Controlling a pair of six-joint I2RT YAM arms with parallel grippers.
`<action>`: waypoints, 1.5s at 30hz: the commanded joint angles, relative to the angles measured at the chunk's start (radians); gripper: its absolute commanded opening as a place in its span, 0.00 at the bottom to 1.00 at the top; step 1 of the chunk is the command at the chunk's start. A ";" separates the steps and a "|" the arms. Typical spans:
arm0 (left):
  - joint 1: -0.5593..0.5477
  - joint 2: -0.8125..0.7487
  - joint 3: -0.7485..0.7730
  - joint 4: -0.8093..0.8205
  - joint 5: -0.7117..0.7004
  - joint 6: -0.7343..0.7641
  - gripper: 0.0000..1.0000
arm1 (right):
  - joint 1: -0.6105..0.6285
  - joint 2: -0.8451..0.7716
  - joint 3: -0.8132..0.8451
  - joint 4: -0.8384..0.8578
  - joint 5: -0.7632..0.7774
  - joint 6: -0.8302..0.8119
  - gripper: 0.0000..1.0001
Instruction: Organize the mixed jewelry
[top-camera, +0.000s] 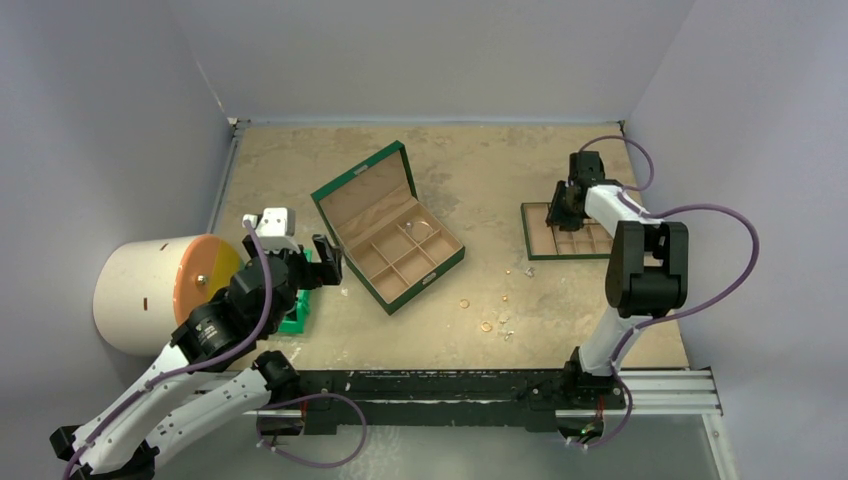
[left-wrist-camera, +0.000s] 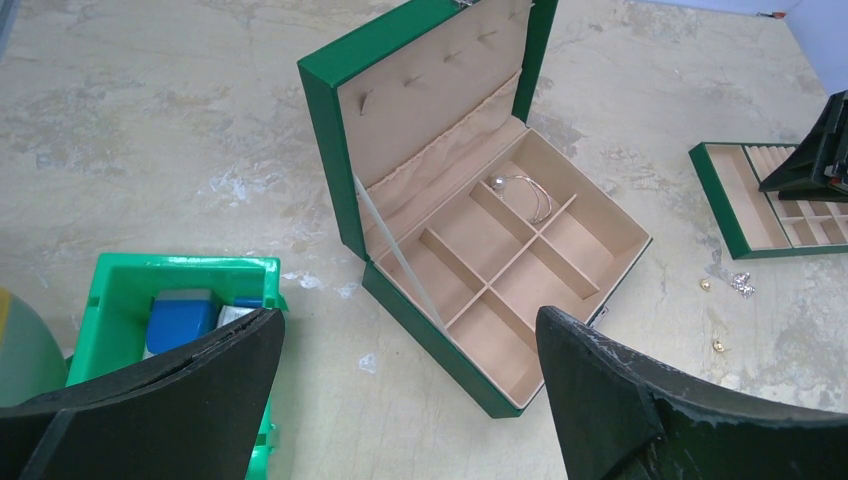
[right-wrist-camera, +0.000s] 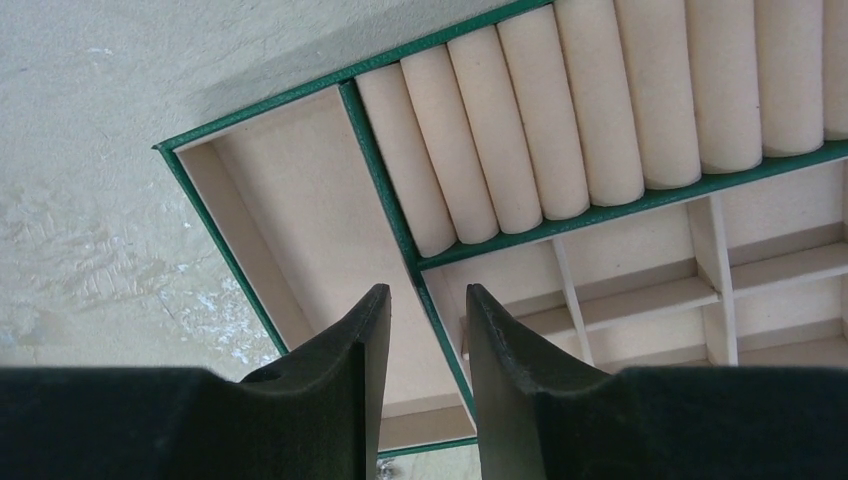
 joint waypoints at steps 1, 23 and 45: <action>-0.002 -0.005 0.014 0.020 -0.017 -0.013 0.97 | -0.001 0.004 0.033 -0.001 -0.008 -0.005 0.37; -0.001 -0.016 0.013 0.021 -0.017 -0.011 0.97 | 0.008 0.035 -0.022 0.051 0.030 -0.026 0.30; -0.002 -0.030 0.014 0.021 -0.015 -0.010 0.97 | 0.058 0.046 -0.025 0.025 0.124 -0.033 0.00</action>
